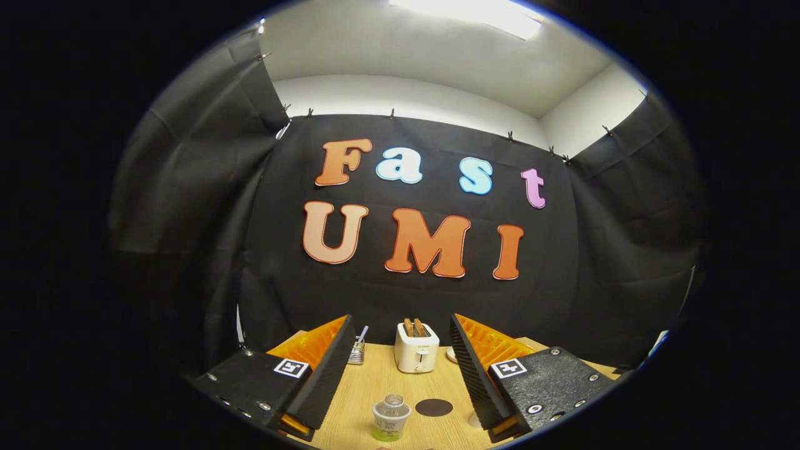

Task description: Take the bottle from table, then pour the juice into the cup, finally place the bottle on the coaster

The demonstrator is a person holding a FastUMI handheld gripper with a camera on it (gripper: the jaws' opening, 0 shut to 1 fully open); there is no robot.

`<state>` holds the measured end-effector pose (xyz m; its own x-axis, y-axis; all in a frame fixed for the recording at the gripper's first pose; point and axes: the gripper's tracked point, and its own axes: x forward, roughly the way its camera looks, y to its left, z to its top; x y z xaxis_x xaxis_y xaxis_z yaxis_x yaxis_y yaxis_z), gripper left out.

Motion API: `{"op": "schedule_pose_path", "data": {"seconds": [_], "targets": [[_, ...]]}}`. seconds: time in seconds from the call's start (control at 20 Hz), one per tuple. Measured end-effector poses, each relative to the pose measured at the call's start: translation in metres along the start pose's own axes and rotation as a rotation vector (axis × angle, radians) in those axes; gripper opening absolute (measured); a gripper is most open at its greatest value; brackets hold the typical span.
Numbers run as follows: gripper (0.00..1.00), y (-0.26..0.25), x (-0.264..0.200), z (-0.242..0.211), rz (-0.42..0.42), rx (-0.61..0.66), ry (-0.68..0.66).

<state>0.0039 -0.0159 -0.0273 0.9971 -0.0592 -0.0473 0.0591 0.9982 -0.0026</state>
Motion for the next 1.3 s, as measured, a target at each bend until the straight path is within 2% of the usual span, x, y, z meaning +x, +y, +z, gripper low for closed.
{"op": "schedule_pose_path", "data": {"seconds": [0.3, 0.5, 0.75, 1.3], "targets": [[0.9, -0.007, 0.005, -0.045, -0.06, -0.001, 0.04], [0.9, -0.004, 0.009, -0.087, -0.063, 0.004, 0.088], [0.9, 0.01, 0.01, -0.123, -0.024, 0.015, 0.103], [0.9, 0.017, 0.02, -0.222, -0.056, 0.009, 0.228]]}}
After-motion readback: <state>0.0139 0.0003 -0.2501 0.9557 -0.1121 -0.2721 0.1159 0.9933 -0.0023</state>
